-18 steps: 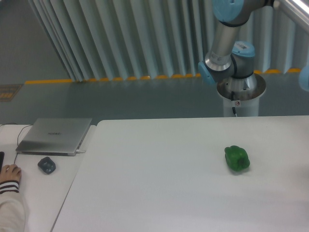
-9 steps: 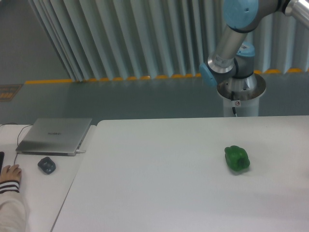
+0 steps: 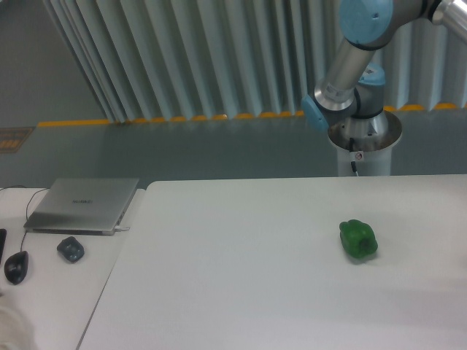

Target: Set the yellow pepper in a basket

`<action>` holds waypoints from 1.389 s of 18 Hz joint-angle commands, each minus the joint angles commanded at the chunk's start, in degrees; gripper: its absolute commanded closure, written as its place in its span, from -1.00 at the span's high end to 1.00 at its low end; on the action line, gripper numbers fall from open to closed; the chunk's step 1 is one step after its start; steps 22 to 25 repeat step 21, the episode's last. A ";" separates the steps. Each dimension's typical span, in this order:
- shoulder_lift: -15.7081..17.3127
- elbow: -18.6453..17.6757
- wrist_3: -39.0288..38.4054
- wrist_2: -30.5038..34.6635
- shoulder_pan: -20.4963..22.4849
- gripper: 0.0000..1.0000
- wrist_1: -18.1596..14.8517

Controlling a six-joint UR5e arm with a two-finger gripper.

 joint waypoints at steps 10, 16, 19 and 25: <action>3.86 -2.11 -0.53 5.45 -6.41 1.00 -4.37; 8.16 -2.37 -4.29 2.92 -13.61 1.00 -19.40; 10.37 -3.25 -6.24 -4.29 -14.59 1.00 -24.60; 11.34 -3.43 -6.15 -5.18 -14.85 1.00 -27.58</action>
